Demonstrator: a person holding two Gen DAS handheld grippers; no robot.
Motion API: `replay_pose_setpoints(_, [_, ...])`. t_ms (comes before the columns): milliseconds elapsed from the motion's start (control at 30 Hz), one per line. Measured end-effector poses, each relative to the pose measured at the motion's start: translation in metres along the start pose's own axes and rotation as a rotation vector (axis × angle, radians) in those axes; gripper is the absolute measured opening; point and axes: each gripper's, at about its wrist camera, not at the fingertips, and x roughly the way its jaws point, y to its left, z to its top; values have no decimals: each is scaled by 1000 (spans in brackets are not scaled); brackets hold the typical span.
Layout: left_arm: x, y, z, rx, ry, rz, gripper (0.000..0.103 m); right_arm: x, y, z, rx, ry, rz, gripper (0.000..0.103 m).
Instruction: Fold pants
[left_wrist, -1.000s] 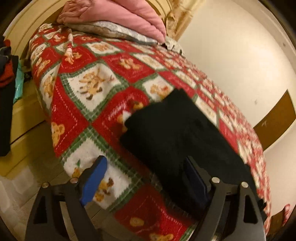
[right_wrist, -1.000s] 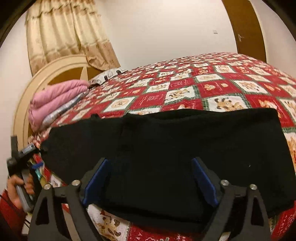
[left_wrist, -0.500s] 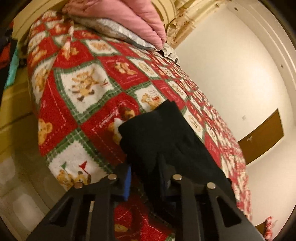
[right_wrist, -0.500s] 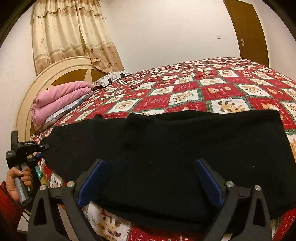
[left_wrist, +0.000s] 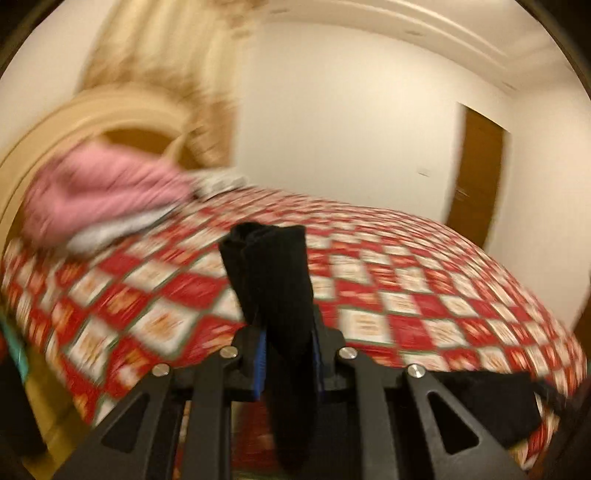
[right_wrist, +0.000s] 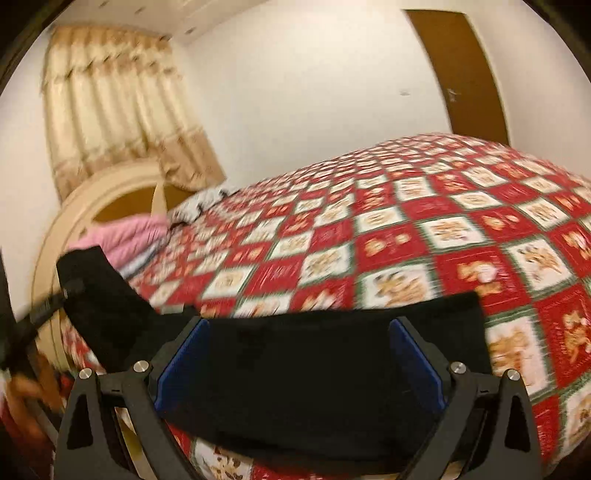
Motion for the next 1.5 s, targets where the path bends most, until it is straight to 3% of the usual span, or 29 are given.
replay_pose_setpoints(167, [-3,-91,-23,230,1,-160,21,-9,-41,18,152,0,-6,98])
replay_pose_setpoints(267, [-1,-133,-51,354,30,-239,21,-7,-59,18,250,19,35,98])
replay_pose_setpoints(400, [10,-170,-94,539,74,-264,21,4,-62,12,296,72,100,98])
replay_pose_setpoints(533, [17,-183,-127,682,96,-234,21,17,-52,9,262,125,152,98])
replay_pose_setpoints(700, [17,-176,-130,665,77,-262,21,49,-31,10,186,243,255,98])
replay_pose_setpoints(967, [13,-179,-135,668,53,-267,22,110,-6,14,135,357,312,97])
replay_pose_setpoints(1033, [13,-180,-134,667,53,-270,22,120,-1,11,136,374,344,71])
replay_pose_setpoints(1067, [13,-180,-135,669,53,-269,22,124,3,8,123,395,342,40])
replay_pose_setpoints(1100, [13,-182,-136,672,51,-266,22,128,6,6,113,415,335,30])
replay_pose_setpoints(1300, [5,-188,-133,683,49,-265,22,112,13,14,67,360,360,26])
replay_pose_setpoints(1500, [-20,-208,-104,619,16,-348,22,71,0,45,21,289,372,26])
